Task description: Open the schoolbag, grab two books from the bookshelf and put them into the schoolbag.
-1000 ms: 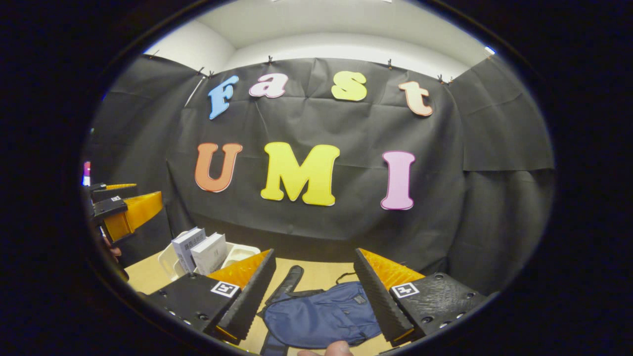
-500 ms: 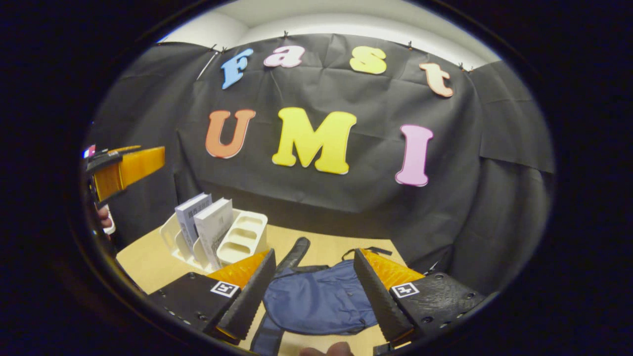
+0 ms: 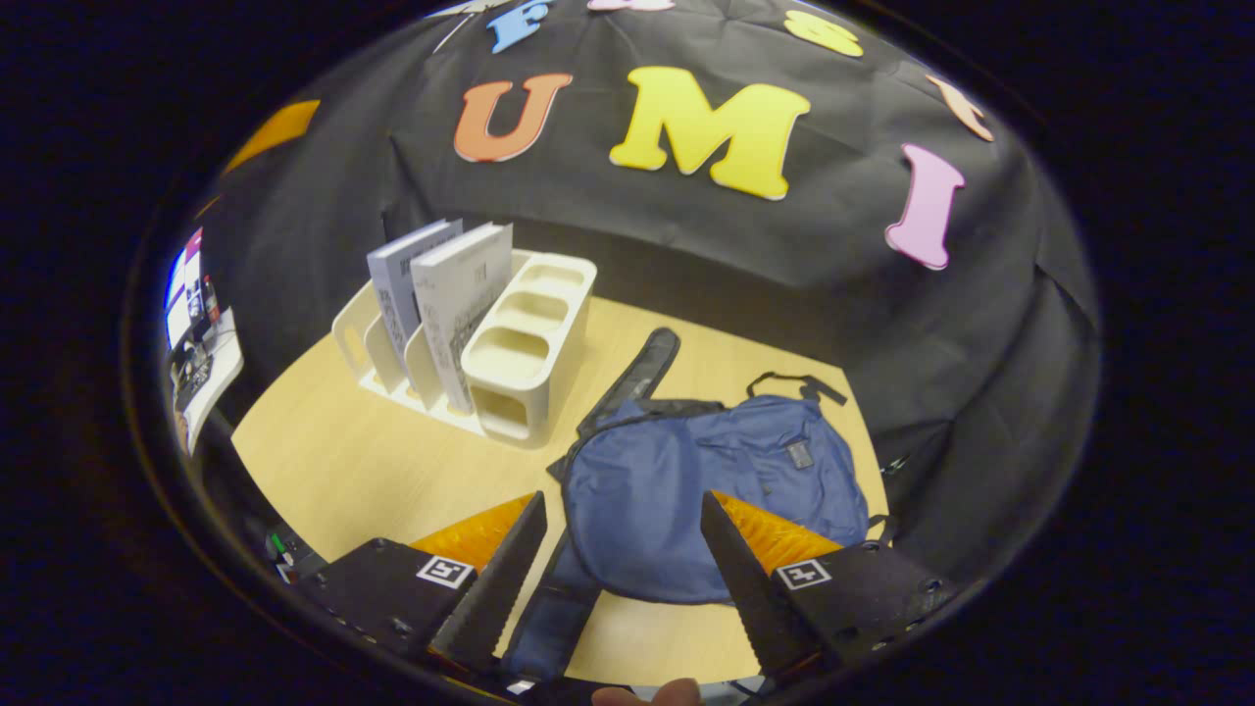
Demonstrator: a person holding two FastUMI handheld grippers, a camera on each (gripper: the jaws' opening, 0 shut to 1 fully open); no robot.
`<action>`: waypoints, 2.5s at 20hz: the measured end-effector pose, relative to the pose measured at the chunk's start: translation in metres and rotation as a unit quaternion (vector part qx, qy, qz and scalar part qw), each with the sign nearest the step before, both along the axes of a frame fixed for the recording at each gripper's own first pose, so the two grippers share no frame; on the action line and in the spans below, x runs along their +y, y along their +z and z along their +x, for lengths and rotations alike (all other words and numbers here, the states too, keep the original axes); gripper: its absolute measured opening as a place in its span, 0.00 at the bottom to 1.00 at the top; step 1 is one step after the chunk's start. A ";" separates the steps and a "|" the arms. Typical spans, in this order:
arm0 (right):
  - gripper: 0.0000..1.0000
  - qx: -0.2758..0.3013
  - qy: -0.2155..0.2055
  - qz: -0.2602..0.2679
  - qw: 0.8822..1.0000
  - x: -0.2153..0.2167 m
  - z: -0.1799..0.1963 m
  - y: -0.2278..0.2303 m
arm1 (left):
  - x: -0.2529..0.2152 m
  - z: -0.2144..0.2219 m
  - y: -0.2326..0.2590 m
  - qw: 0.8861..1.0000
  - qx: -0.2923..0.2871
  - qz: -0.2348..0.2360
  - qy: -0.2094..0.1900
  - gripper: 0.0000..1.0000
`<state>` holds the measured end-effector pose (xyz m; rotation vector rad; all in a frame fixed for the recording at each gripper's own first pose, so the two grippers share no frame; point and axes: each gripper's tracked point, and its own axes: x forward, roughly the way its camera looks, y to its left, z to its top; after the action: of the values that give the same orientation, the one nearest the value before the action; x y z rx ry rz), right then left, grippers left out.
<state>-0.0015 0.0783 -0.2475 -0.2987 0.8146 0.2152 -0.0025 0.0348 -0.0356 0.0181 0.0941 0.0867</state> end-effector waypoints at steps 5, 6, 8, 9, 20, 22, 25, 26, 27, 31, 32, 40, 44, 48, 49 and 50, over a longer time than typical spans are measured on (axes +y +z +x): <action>0.99 0.075 0.001 -0.047 0.996 0.013 0.005 -0.059 | 0.012 -0.006 -0.012 1.000 0.015 -0.004 0.014 0.99; 0.96 0.090 -0.005 -0.061 0.994 0.011 0.007 -0.071 | 0.013 -0.007 -0.014 1.000 0.019 -0.005 0.016 0.99; 0.96 0.110 -0.016 -0.083 0.990 0.009 0.012 -0.095 | 0.015 -0.008 -0.016 1.000 0.023 -0.004 0.019 0.99; 0.96 0.117 -0.025 -0.099 0.988 0.003 0.016 -0.105 | 0.017 -0.008 -0.018 0.999 0.024 -0.004 0.021 0.99; 0.96 0.131 -0.075 -0.141 0.978 -0.008 0.050 -0.155 | 0.024 -0.008 -0.029 0.999 0.043 -0.002 0.031 0.99; 0.84 0.139 -0.082 -0.134 0.978 -0.012 0.053 -0.160 | 0.024 -0.007 -0.031 0.998 0.046 -0.005 0.032 0.99; 0.61 0.159 -0.089 -0.109 0.977 -0.010 0.054 -0.164 | 0.025 -0.005 -0.033 0.998 0.046 -0.010 0.033 0.99; 0.53 0.161 -0.081 -0.103 0.978 -0.007 0.055 -0.162 | 0.025 -0.004 -0.032 0.998 0.045 -0.010 0.033 0.99; 0.39 0.160 -0.068 -0.104 0.979 -0.006 0.054 -0.158 | 0.025 -0.003 -0.031 0.998 0.043 -0.011 0.033 0.99; 0.03 0.162 -0.048 -0.083 0.982 -0.011 0.053 -0.137 | 0.023 -0.002 -0.035 0.998 0.045 -0.014 0.031 0.99; 0.03 0.161 -0.046 -0.075 0.983 -0.012 0.055 -0.130 | 0.021 -0.001 -0.037 0.998 0.047 -0.015 0.029 0.99; 0.03 0.183 -0.037 -0.053 0.981 -0.013 0.053 -0.123 | 0.018 0.005 -0.047 0.998 0.058 -0.030 0.023 0.99; 0.14 0.200 -0.044 -0.043 0.978 -0.013 0.042 -0.130 | 0.019 0.005 -0.049 0.997 0.062 -0.025 0.023 0.99; 0.14 0.191 -0.055 -0.033 0.979 -0.021 0.044 -0.116 | 0.019 0.003 -0.054 0.997 0.070 -0.030 0.023 0.99; 0.01 0.188 -0.054 -0.017 0.980 -0.020 0.044 -0.115 | 0.017 0.004 -0.056 0.997 0.072 -0.031 0.022 0.99; 0.00 0.191 -0.049 -0.019 0.980 -0.021 0.043 -0.106 | 0.016 0.005 -0.056 0.997 0.072 -0.032 0.022 0.99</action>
<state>0.0415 0.0570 -0.3535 -0.2549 1.2118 0.1663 0.0020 0.0513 -0.0912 -0.0410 0.2410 0.1259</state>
